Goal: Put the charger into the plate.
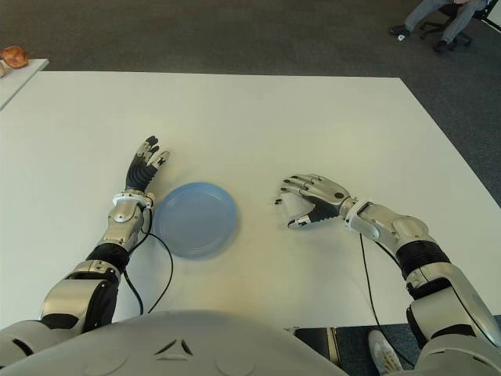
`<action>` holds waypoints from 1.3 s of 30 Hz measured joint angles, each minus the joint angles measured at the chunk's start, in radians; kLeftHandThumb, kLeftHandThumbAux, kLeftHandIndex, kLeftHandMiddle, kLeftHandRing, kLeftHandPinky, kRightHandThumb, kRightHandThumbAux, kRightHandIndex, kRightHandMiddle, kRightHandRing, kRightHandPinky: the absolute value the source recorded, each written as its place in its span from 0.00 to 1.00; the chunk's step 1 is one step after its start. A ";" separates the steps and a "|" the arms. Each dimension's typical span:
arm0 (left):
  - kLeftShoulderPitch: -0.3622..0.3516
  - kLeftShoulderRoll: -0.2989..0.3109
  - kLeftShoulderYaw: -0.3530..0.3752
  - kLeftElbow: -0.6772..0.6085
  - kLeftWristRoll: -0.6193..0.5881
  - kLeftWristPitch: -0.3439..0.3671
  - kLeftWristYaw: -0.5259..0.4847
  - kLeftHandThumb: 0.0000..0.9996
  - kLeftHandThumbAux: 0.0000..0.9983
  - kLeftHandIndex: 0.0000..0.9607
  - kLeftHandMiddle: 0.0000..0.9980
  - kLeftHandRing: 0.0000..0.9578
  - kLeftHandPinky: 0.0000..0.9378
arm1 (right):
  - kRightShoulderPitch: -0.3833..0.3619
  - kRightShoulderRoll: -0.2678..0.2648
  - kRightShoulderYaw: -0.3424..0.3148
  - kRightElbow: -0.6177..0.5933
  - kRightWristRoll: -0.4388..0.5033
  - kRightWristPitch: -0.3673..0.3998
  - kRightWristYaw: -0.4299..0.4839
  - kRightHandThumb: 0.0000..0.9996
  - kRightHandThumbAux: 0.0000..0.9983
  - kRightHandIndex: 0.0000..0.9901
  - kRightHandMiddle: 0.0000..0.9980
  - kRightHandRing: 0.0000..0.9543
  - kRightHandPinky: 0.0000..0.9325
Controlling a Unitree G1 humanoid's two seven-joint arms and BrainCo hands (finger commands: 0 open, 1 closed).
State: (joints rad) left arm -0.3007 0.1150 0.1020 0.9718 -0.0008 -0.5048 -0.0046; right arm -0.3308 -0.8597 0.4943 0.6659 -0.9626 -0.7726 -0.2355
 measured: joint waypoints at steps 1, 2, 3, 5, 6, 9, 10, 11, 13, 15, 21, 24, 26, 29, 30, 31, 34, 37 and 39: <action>0.001 0.001 0.000 -0.001 0.000 0.000 0.000 0.00 0.56 0.03 0.07 0.06 0.08 | 0.000 0.000 0.002 0.001 -0.001 0.001 -0.003 0.25 0.13 0.00 0.00 0.00 0.00; 0.002 0.002 0.000 -0.002 0.000 0.000 -0.001 0.00 0.56 0.03 0.07 0.06 0.08 | 0.000 0.000 0.004 0.002 -0.001 0.002 -0.006 0.25 0.14 0.00 0.00 0.00 0.00; 0.003 0.004 0.000 -0.003 0.000 0.000 -0.001 0.00 0.56 0.03 0.07 0.06 0.08 | -0.001 0.000 0.006 0.004 -0.002 0.002 -0.011 0.25 0.14 0.00 0.00 0.00 0.00; 0.005 0.006 0.000 -0.005 0.000 0.000 -0.003 0.00 0.56 0.03 0.07 0.06 0.08 | -0.001 0.000 0.010 0.005 -0.004 0.006 -0.020 0.25 0.14 0.00 0.00 0.00 0.00; 0.007 0.007 0.000 -0.007 0.000 0.000 -0.004 0.00 0.56 0.03 0.07 0.06 0.08 | -0.001 0.000 0.012 0.006 -0.005 0.008 -0.024 0.24 0.14 0.00 0.00 0.00 0.00; 0.011 0.010 0.000 -0.012 0.000 0.000 -0.008 0.00 0.56 0.03 0.07 0.06 0.08 | -0.001 0.000 0.019 0.012 -0.008 0.010 -0.040 0.23 0.14 0.00 0.00 0.00 0.00; 0.012 0.011 0.000 -0.013 0.000 0.000 -0.010 0.00 0.56 0.03 0.07 0.06 0.08 | -0.001 0.000 0.022 0.015 -0.010 0.012 -0.046 0.23 0.14 0.00 0.00 0.00 0.00; 0.014 0.011 0.000 -0.016 0.000 0.000 -0.012 0.00 0.56 0.03 0.07 0.06 0.08 | -0.001 0.000 0.025 0.019 -0.012 0.013 -0.050 0.23 0.14 0.00 0.00 0.00 0.00; 0.017 0.012 0.000 -0.020 0.000 0.000 -0.012 0.00 0.56 0.03 0.07 0.06 0.08 | -0.003 0.002 0.032 0.030 -0.016 0.017 -0.067 0.22 0.14 0.00 0.00 0.00 0.00; 0.021 0.014 0.001 -0.024 0.000 0.000 -0.012 0.00 0.56 0.03 0.06 0.06 0.08 | -0.007 0.005 0.038 0.040 -0.024 0.021 -0.094 0.22 0.15 0.00 0.00 0.00 0.00; 0.031 0.019 0.002 -0.034 -0.004 0.000 -0.016 0.00 0.57 0.03 0.07 0.06 0.08 | -0.024 0.016 0.066 0.077 -0.072 0.035 -0.204 0.19 0.16 0.00 0.00 0.00 0.00; 0.040 0.023 0.003 -0.044 -0.008 0.000 -0.022 0.00 0.57 0.04 0.07 0.06 0.08 | -0.034 0.023 0.085 0.097 -0.103 0.047 -0.264 0.19 0.17 0.00 0.00 0.00 0.00; 0.045 0.027 0.003 -0.050 -0.008 0.000 -0.025 0.00 0.58 0.04 0.07 0.06 0.08 | -0.044 0.030 0.099 0.117 -0.122 0.057 -0.303 0.19 0.17 0.00 0.00 0.00 0.00; 0.051 0.030 0.003 -0.058 -0.009 0.003 -0.028 0.00 0.58 0.04 0.07 0.07 0.08 | -0.065 0.041 0.122 0.150 -0.146 0.068 -0.352 0.19 0.17 0.00 0.00 0.00 0.00; 0.053 0.030 0.003 -0.062 -0.009 0.004 -0.029 0.00 0.58 0.04 0.07 0.07 0.08 | -0.072 0.044 0.128 0.158 -0.153 0.072 -0.364 0.19 0.17 0.00 0.00 0.00 0.00; 0.054 0.031 0.003 -0.064 -0.010 0.006 -0.029 0.00 0.59 0.04 0.07 0.07 0.08 | -0.076 0.046 0.133 0.164 -0.155 0.073 -0.373 0.19 0.17 0.00 0.00 0.00 0.00; 0.059 0.032 0.002 -0.073 -0.010 0.009 -0.031 0.00 0.59 0.04 0.07 0.07 0.07 | -0.097 0.058 0.156 0.202 -0.163 0.077 -0.408 0.19 0.18 0.00 0.00 0.00 0.00; 0.067 0.034 0.001 -0.086 -0.010 0.017 -0.031 0.00 0.59 0.03 0.07 0.06 0.07 | -0.110 0.066 0.171 0.232 -0.167 0.078 -0.433 0.19 0.18 0.00 0.00 0.00 0.00; 0.073 0.036 0.001 -0.095 -0.010 0.020 -0.031 0.00 0.60 0.03 0.07 0.06 0.05 | -0.115 0.069 0.180 0.247 -0.166 0.078 -0.448 0.19 0.18 0.00 0.00 0.00 0.00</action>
State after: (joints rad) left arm -0.2276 0.1507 0.1030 0.8771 -0.0105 -0.4850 -0.0356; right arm -0.4454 -0.7904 0.6745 0.9126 -1.1289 -0.6944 -0.6830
